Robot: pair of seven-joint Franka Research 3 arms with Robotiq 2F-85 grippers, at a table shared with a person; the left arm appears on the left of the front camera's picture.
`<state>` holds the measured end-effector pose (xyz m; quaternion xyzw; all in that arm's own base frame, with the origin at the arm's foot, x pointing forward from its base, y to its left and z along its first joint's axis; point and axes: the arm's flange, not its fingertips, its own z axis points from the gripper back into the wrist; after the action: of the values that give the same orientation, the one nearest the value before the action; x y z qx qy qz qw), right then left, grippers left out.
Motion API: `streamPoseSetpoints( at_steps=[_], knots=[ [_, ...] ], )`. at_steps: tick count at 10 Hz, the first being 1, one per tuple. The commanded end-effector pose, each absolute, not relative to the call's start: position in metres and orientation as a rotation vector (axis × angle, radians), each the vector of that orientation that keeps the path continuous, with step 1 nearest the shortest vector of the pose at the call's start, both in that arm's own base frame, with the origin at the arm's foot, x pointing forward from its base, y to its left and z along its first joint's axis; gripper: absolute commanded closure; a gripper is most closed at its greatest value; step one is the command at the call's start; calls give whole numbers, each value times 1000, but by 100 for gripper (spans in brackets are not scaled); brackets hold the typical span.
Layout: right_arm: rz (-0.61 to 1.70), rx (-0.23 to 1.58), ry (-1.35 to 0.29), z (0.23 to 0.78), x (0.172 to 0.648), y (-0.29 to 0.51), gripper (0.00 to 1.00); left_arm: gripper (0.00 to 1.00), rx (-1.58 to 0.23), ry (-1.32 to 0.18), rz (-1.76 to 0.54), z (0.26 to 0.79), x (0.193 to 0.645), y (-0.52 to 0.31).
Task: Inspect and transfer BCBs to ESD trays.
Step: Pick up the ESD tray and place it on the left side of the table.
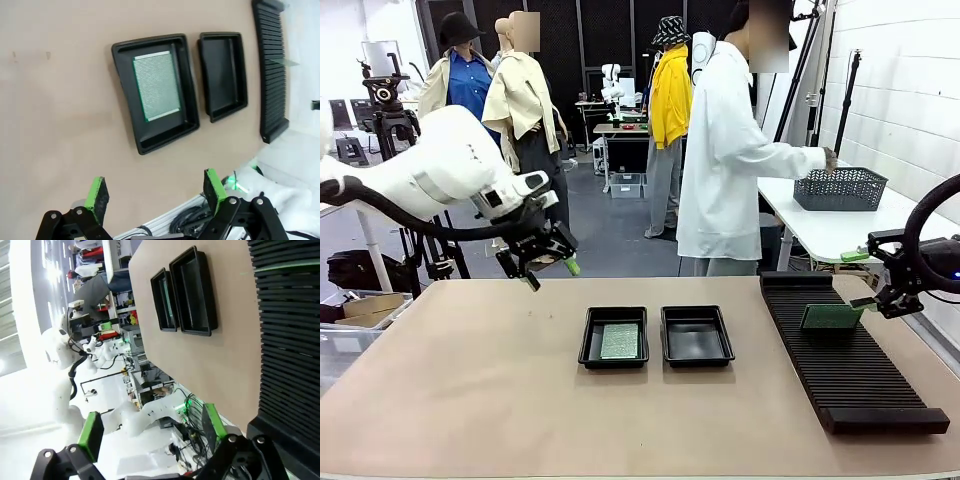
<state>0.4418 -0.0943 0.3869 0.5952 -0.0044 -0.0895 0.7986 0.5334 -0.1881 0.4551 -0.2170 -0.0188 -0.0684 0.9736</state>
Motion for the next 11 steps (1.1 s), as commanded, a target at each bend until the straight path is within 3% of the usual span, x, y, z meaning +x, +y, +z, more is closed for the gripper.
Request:
streamPoseSetpoints(
  at_steps=[1, 6, 7, 11],
  knots=[
    [-167, 1338, -29, 382, 455, -104, 0, 0, -342, -61, -104, 444, 539, -206],
    [-153, 1373, -108, 369, 460, -113, 0, 0, -260, -74, -73, 402, 533, -237],
    [-178, 1342, -45, 371, 456, -109, 0, 0, -244, -71, -52, 390, 534, -241],
    [-178, 1342, -45, 371, 456, -109, 0, 0, -226, -165, 20, 353, 541, -256]
  ],
)
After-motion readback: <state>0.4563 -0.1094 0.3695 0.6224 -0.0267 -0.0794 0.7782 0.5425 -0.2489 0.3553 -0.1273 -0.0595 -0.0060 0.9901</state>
